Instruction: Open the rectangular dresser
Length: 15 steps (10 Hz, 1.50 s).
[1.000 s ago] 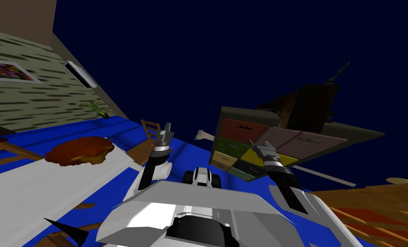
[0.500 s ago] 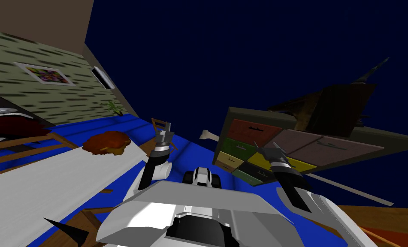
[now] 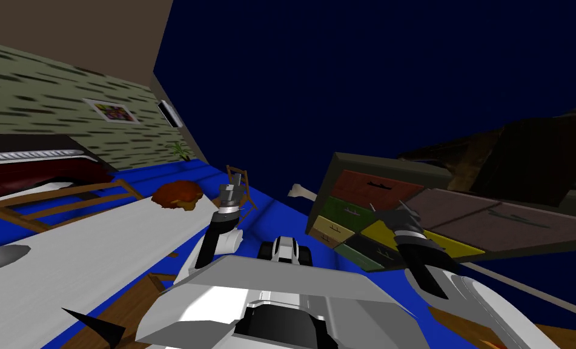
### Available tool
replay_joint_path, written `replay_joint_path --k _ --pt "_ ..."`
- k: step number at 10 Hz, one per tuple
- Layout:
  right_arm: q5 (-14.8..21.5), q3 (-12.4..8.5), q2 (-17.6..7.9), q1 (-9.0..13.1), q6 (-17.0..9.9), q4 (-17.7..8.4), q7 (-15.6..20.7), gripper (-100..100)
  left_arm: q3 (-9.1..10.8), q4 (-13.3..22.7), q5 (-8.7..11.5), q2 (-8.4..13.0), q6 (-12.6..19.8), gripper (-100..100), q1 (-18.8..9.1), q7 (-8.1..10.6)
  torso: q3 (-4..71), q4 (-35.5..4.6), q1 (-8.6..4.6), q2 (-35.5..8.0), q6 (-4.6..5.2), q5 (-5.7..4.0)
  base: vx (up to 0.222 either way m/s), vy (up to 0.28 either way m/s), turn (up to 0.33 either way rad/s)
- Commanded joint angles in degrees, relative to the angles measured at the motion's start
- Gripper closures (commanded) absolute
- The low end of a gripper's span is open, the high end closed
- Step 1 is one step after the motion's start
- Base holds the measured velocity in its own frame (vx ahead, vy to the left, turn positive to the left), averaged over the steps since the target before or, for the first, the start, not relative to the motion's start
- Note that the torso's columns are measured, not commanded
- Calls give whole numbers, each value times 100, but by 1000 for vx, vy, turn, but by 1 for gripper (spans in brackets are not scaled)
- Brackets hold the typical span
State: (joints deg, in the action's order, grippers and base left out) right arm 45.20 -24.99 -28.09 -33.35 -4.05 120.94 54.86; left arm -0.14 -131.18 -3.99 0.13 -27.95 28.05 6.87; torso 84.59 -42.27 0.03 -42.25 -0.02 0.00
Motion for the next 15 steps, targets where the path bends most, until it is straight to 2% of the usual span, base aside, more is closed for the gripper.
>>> replay_joint_path --k 1,3,4,11,12,14,15 --pt "335 -175 -117 -22 -121 -136 394 -100 1 0 0 0 0 0 1 0 -3 -1 -7 -4 6 -1 -31 82 113" --pt "683 -350 -318 -35 -302 -274 720 -100 0 0 0 0 0 0 0 0 -7 -3 4 -11 1 2 -35 112 169" --pt "683 -350 -318 -35 -302 -274 760 -100 0 0 0 0 0 0 0 0 -3 -2 5 -4 2 2 -3 75 37" --pt "1554 -790 -894 -77 -748 -567 1680 -100 1 0 0 0 0 0 1 0 -2 -1 -7 -2 3 -2 -10 78 112" --pt "1511 -755 -792 -73 -685 -532 1593 -100 1 0 0 0 0 0 0 0 -3 -1 -6 -5 1 -2 -6 33 24" --pt "1299 -950 -1071 -198 -836 -691 1561 -100 1 0 0 1 0 0 0 0 0 0 -18 0 -1 -5 15 4 184" --pt "1257 -868 -1112 -221 -889 -608 1590 -100 2 0 0 1 0 0 1 0 3 1 -15 4 1 -4 10 -7 32"
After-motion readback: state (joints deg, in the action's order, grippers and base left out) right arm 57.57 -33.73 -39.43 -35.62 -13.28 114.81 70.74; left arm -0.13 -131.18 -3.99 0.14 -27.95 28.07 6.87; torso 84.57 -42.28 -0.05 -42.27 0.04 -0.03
